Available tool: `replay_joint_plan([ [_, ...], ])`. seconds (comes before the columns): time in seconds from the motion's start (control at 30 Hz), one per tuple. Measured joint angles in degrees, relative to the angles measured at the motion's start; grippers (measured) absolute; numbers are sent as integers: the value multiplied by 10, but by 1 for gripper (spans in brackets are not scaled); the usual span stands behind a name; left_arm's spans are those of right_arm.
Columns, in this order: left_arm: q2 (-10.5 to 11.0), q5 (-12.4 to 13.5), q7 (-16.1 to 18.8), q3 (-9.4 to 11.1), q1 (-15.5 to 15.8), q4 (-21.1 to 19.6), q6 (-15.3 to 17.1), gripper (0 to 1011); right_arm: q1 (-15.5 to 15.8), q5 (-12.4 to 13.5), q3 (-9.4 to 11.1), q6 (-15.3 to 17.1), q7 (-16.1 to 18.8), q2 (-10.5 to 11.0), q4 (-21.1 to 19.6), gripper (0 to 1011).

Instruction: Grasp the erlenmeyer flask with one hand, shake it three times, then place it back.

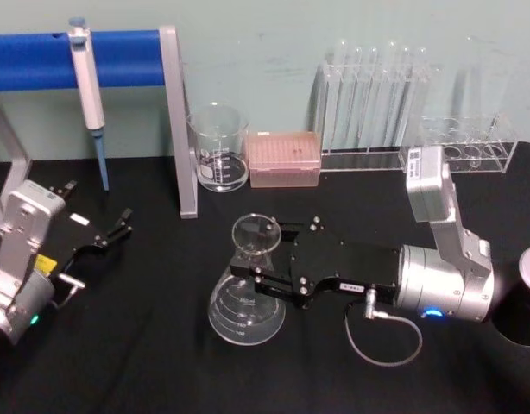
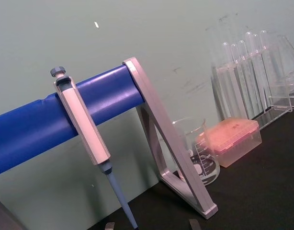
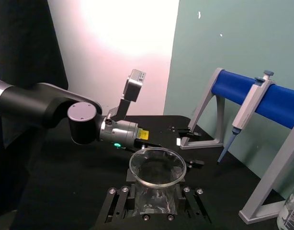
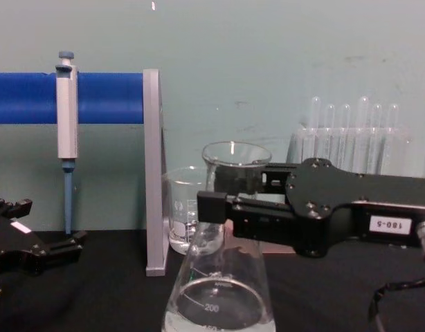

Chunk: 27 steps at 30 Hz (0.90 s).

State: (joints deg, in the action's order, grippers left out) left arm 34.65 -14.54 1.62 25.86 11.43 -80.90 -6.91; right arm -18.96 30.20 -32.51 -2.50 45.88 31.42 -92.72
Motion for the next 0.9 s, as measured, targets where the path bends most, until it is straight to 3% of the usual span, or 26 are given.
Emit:
replay_joint_plan([
  [0.3, 0, 0, 0, 0, 0, 0, 0, 1001, -5, 7, -10, -6, -3, 7, 3, 450],
  [0.53, 0, 0, 0, 0, 0, 0, 0, 1001, -6, 10, -11, -7, -28, 7, 5, 450],
  [0.9, 0, 0, 0, 0, 0, 0, 0, 1001, 1, 9, 10, -1, -94, -4, 9, 450],
])
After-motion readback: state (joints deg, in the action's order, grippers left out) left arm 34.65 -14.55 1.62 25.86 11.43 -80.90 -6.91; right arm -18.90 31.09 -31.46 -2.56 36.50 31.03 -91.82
